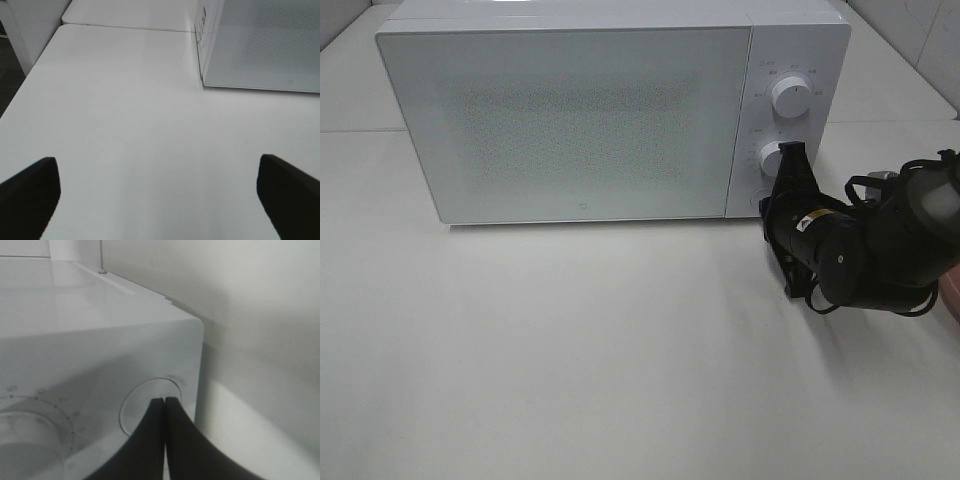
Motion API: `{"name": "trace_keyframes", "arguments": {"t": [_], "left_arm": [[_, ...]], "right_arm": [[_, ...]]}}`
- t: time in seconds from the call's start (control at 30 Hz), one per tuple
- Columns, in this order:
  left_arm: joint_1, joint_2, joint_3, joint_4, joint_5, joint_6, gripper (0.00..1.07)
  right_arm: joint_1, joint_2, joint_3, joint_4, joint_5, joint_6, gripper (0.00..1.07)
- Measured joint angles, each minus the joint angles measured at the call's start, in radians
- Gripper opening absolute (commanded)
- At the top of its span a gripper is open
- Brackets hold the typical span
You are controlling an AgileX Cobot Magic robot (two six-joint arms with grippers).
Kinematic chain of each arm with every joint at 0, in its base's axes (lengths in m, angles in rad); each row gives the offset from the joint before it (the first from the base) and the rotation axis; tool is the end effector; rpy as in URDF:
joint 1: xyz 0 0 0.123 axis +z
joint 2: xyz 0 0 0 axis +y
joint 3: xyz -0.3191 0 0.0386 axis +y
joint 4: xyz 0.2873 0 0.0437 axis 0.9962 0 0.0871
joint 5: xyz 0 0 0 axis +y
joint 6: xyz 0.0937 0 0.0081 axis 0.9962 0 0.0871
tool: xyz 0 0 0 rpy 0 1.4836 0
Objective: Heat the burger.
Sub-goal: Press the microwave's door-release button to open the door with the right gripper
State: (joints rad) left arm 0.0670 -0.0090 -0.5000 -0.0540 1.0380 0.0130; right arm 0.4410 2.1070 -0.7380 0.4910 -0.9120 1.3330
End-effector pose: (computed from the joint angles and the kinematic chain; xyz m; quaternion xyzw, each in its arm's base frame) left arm -0.0046 -0.0047 0.2967 -0.0219 0.8443 -0.0056 0.5354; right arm 0.3548 0.1287 0.0683 0.5539 0.6222 0.3778 0.4040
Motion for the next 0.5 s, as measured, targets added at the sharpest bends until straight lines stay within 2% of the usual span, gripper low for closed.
{"name": "trace_keyframes", "arguments": {"t": [0.5], "left_arm": [[0.0,0.0,0.0,0.0,0.0,0.0,1.02]], "right_arm": [[-0.001,0.003,-0.027,0.011,0.02,-0.045,0.0]]}}
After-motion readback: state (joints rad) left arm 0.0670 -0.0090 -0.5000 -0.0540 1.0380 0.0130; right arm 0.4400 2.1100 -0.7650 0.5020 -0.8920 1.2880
